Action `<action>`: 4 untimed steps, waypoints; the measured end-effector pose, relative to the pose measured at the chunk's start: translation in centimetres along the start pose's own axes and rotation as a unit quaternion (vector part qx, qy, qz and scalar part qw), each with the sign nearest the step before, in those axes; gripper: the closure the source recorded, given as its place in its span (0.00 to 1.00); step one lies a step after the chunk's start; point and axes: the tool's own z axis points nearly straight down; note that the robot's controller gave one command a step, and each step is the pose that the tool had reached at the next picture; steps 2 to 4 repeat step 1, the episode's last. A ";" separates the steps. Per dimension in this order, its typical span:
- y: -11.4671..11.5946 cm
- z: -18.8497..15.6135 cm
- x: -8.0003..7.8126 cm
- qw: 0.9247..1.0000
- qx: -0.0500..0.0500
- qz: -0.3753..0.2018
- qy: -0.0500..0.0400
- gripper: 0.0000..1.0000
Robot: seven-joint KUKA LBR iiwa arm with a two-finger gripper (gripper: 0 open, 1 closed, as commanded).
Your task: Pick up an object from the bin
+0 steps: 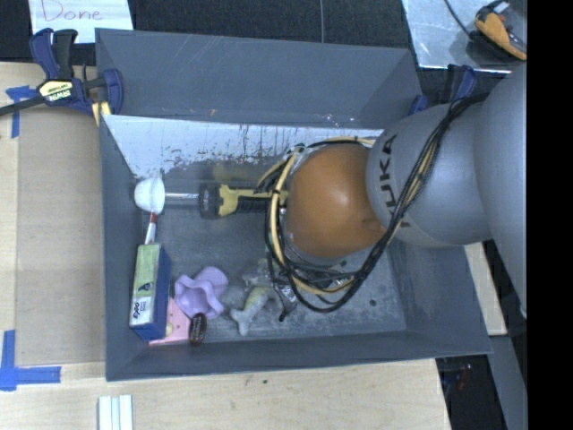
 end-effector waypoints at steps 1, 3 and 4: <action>0.2 -3.6 0.2 1.000 -0.003 0.001 0.003 1.00; 0.2 -3.6 0.2 1.000 -0.003 0.001 0.003 1.00; 0.2 -3.6 0.2 1.000 -0.003 0.001 0.003 1.00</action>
Offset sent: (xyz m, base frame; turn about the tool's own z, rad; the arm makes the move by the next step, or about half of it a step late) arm -0.0038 0.0000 0.0561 0.0002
